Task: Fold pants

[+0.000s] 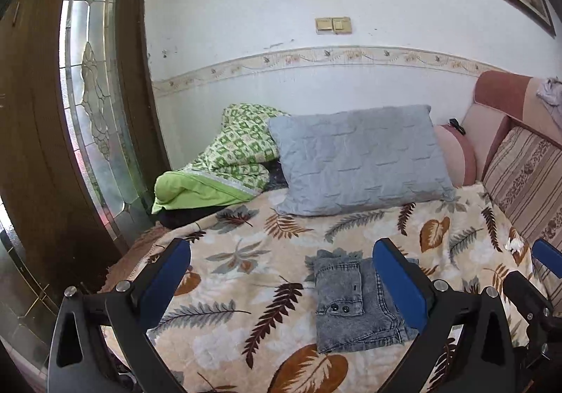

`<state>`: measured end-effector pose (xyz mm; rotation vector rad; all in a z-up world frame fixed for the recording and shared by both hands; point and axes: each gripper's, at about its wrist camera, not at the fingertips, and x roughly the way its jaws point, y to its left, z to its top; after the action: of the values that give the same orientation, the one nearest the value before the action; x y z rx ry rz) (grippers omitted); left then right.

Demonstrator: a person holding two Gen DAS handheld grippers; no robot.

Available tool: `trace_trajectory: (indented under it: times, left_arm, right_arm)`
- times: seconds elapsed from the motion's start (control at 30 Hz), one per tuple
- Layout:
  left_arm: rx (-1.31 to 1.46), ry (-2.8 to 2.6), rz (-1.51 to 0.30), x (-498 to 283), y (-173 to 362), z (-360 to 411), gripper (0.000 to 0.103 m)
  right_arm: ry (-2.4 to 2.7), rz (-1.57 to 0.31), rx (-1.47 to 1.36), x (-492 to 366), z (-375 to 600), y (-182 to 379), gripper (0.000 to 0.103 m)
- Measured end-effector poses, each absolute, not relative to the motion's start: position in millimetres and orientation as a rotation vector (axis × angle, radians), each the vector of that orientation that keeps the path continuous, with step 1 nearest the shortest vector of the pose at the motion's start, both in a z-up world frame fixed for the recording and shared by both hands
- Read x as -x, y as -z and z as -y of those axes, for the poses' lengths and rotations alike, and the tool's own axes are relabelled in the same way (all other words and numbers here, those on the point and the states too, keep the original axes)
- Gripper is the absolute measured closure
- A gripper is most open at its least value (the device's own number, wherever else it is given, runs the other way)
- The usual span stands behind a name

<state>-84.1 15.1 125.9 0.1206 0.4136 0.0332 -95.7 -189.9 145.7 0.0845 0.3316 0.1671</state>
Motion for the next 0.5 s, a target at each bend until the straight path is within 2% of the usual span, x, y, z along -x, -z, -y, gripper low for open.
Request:
trace_trajectory:
  times: [0.5]
  left_arm:
    - [-0.089,-0.111,-0.404,88.1,-146.7,-34.8,0.0]
  right_arm:
    - [-0.188,-0.334,-0.129,97.7,182.3,-170.7,0.026]
